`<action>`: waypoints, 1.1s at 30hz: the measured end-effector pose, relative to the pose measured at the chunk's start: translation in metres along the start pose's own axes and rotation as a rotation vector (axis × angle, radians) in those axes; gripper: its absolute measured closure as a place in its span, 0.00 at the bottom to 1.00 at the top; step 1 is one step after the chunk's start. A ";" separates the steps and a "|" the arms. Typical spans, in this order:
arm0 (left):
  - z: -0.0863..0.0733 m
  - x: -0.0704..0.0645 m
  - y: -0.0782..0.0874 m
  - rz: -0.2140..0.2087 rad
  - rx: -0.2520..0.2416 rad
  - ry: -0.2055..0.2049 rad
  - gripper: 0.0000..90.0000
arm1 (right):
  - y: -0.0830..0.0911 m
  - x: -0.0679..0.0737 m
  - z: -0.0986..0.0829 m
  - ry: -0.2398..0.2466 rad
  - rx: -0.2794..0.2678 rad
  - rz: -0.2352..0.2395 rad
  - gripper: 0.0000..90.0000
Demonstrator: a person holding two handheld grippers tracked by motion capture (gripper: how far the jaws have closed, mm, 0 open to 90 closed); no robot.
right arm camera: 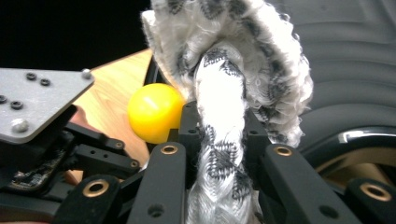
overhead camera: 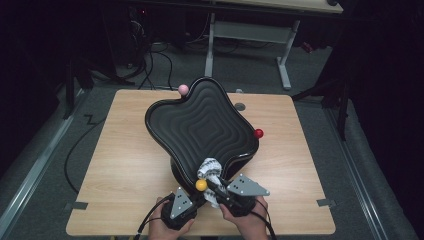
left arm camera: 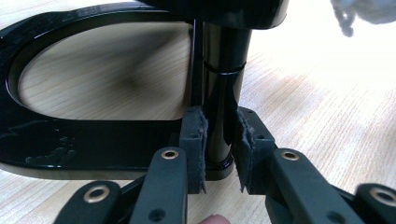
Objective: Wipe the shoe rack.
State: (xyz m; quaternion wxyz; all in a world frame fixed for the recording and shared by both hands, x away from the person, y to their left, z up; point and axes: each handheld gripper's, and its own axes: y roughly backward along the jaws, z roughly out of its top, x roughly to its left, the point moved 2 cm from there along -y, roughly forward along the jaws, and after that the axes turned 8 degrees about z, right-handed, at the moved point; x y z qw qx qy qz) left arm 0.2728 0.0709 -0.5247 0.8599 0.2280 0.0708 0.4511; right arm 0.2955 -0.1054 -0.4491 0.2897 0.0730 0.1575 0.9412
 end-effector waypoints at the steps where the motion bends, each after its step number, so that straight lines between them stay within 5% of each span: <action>1: 0.000 0.000 0.000 -0.002 0.000 0.000 0.83 | 0.000 0.001 -0.001 -0.005 -0.006 -0.012 0.85; 11: 0.000 0.001 0.000 -0.011 0.000 -0.003 0.83 | 0.006 -0.031 -0.002 -0.040 -0.049 -0.074 0.85; 22: -0.001 0.002 0.002 -0.016 0.004 -0.006 0.83 | 0.017 -0.103 -0.003 -0.073 -0.067 -0.276 0.85; 33: -0.001 0.001 0.002 -0.017 0.003 -0.009 0.83 | 0.029 -0.149 0.001 -0.084 -0.030 -0.306 0.83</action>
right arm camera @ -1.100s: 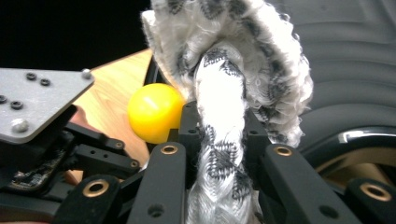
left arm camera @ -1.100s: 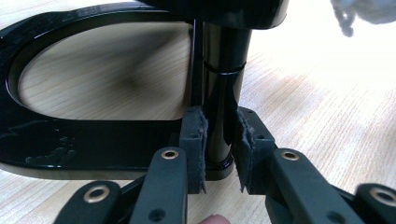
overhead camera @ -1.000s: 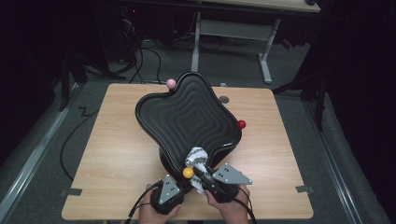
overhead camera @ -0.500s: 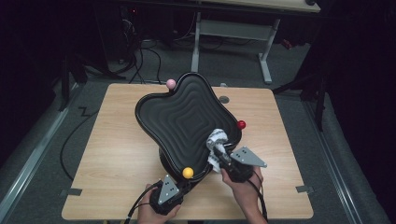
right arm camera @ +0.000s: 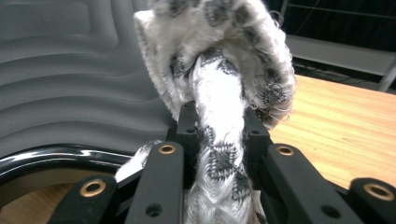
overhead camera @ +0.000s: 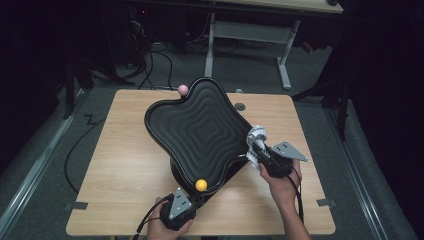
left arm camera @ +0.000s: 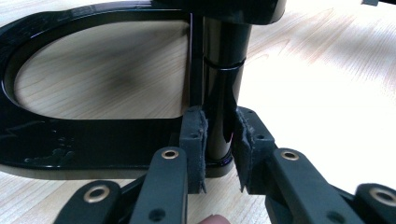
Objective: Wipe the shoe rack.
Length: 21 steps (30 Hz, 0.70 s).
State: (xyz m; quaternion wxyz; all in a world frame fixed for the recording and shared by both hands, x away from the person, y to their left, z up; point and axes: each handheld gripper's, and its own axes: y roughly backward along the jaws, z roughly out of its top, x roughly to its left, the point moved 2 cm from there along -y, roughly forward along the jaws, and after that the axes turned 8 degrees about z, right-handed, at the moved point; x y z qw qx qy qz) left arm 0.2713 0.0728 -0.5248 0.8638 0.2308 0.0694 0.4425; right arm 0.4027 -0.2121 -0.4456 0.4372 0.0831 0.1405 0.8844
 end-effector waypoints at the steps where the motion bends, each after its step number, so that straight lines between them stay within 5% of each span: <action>1: 0.000 -0.001 0.000 -0.001 -0.002 0.000 0.83 | 0.000 -0.001 0.000 0.008 0.001 -0.014 0.83; 5: 0.000 -0.001 -0.001 -0.003 0.000 0.006 0.83 | 0.005 0.009 0.000 -0.038 0.006 0.028 0.84; 14: 0.007 -0.008 -0.012 0.014 0.001 0.010 0.83 | 0.011 0.074 -0.025 0.041 0.117 0.149 0.85; 17: 0.010 -0.007 -0.016 0.012 0.004 0.014 0.83 | 0.018 0.080 -0.036 -0.028 0.117 0.169 0.85; 21: 0.013 -0.010 -0.021 0.005 0.003 0.006 0.83 | 0.029 0.083 -0.037 -0.029 0.086 0.188 0.85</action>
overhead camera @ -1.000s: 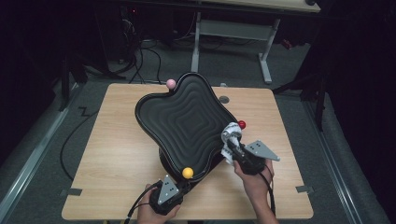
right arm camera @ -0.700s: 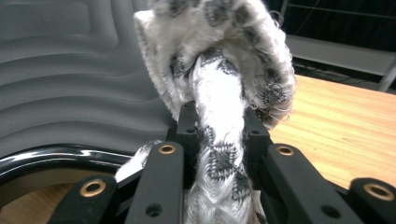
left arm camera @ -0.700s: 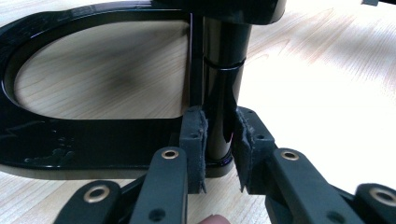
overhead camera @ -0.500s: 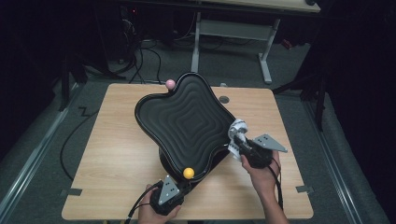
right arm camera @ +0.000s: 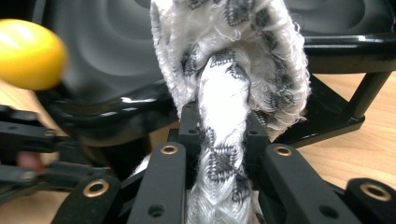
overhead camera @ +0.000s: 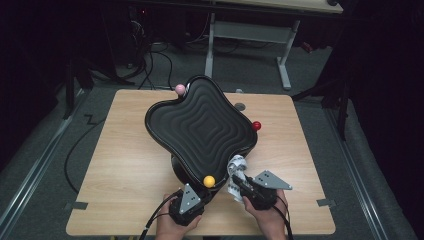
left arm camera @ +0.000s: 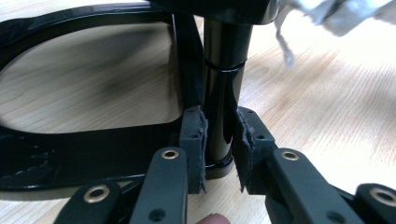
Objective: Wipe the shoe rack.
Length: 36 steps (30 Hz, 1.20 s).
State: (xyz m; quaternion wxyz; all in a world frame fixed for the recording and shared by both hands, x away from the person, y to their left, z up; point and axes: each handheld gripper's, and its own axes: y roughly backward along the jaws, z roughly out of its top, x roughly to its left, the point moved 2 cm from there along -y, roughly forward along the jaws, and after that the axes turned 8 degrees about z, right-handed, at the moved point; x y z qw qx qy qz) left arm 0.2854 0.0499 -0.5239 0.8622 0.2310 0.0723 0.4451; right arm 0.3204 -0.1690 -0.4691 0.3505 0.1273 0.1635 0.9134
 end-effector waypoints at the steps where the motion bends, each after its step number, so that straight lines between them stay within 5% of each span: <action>1: 0.000 -0.001 -0.001 0.000 0.000 -0.001 0.83 | 0.003 0.002 0.001 -0.006 -0.011 0.009 0.85; 7: 0.001 -0.001 -0.002 -0.004 0.000 -0.005 0.83 | 0.009 0.030 0.005 0.062 -0.032 0.100 0.85; 10: 0.001 0.000 0.000 -0.004 0.003 -0.003 0.83 | 0.006 0.042 0.000 0.136 -0.005 0.097 0.85; 12: 0.000 0.001 0.000 -0.006 0.003 0.000 0.83 | 0.006 0.038 -0.003 0.126 -0.005 0.093 0.84; 17: -0.001 0.002 0.003 -0.007 0.004 -0.002 0.83 | 0.007 0.009 -0.007 0.063 0.005 -0.042 0.84; 22: -0.004 0.005 0.010 -0.001 0.016 0.000 0.83 | -0.002 -0.029 -0.023 -0.024 0.095 -0.164 0.84; 26: -0.008 0.010 0.018 0.004 0.021 0.005 0.83 | -0.011 -0.051 -0.025 -0.090 0.171 -0.186 0.83; 31: -0.014 0.016 0.028 -0.001 0.021 -0.003 0.83 | -0.033 -0.064 -0.024 -0.091 0.260 -0.248 0.82; 36: -0.018 0.020 0.034 -0.003 0.024 0.001 0.83 | -0.050 -0.076 -0.018 -0.149 0.264 -0.221 0.74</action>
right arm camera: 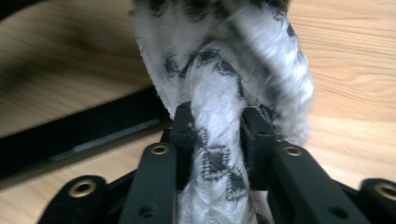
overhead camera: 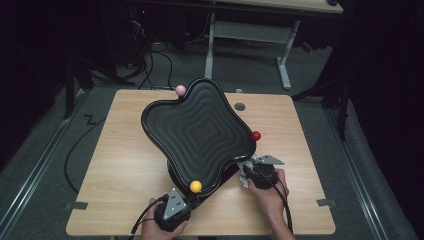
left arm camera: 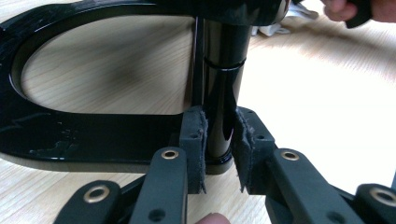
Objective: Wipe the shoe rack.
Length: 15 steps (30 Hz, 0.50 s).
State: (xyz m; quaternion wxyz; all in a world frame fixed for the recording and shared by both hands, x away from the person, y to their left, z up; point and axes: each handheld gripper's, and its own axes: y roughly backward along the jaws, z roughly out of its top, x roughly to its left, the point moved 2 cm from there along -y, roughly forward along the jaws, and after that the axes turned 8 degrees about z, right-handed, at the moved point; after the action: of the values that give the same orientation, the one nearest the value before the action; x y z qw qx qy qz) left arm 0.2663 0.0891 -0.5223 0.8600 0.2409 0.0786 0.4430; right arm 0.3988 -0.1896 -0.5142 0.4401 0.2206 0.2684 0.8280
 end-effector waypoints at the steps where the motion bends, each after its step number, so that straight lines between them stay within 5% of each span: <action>1: -0.001 0.001 0.001 -0.006 0.005 0.008 0.83 | -0.001 0.000 0.001 0.002 -0.012 -0.002 0.68; 3: -0.001 0.001 0.004 -0.005 0.006 0.010 0.83 | -0.002 -0.001 0.005 -0.019 -0.077 -0.025 0.45; 6: 0.002 0.000 0.011 -0.002 -0.039 0.022 0.77 | 0.002 -0.001 0.002 -0.041 -0.093 -0.048 0.42; 11: 0.004 -0.003 0.013 0.007 -0.039 0.032 0.73 | 0.008 -0.002 -0.012 -0.023 -0.079 -0.023 0.59; 13: 0.005 -0.004 0.011 0.018 -0.033 0.043 0.75 | 0.014 -0.004 -0.015 -0.048 -0.083 -0.013 0.78; 15: 0.005 -0.003 0.009 0.027 -0.029 0.058 0.76 | 0.017 -0.002 -0.016 -0.045 -0.086 -0.009 0.86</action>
State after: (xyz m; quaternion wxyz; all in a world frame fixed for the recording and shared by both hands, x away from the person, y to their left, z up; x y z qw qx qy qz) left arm 0.2597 0.0889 -0.5137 0.8547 0.2166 0.0939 0.4624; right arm 0.3799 -0.2036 -0.5158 0.4587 0.2188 0.2236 0.8317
